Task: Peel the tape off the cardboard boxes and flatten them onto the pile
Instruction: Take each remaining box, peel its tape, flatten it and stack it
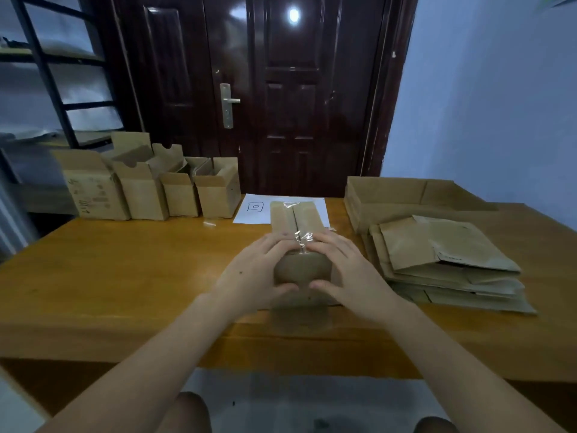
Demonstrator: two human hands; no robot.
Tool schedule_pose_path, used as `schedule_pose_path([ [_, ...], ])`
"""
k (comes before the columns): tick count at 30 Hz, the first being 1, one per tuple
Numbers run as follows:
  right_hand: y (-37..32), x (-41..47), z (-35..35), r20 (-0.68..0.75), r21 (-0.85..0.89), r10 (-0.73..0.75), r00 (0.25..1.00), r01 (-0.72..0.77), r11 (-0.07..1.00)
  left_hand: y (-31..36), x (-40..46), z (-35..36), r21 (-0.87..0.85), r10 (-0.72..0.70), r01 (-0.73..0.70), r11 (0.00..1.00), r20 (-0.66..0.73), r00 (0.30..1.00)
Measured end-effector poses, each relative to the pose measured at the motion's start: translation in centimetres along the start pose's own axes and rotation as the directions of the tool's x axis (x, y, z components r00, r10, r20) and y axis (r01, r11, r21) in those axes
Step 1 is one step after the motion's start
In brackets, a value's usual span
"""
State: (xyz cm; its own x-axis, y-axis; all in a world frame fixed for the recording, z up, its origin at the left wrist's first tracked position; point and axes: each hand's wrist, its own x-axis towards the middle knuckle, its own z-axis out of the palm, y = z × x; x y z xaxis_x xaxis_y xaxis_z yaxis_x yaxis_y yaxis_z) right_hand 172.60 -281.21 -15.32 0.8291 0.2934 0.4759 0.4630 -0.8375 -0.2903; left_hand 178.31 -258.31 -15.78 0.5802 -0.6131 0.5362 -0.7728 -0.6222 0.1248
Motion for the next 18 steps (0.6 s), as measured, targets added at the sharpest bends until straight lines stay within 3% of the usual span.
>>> schedule_pose_path([
  [8,0.7,-0.5,2.1,-0.106,-0.037,-0.046,0.993,0.042,0.998,0.3,-0.8,2.5,-0.110,-0.042,0.025,0.994,-0.155,0.987],
  [18,0.5,-0.4,2.6,-0.159,0.037,-0.009,0.987,0.015,0.999,-0.1,-0.8,1.9,-0.094,-0.025,0.011,0.996,-0.148,0.989],
])
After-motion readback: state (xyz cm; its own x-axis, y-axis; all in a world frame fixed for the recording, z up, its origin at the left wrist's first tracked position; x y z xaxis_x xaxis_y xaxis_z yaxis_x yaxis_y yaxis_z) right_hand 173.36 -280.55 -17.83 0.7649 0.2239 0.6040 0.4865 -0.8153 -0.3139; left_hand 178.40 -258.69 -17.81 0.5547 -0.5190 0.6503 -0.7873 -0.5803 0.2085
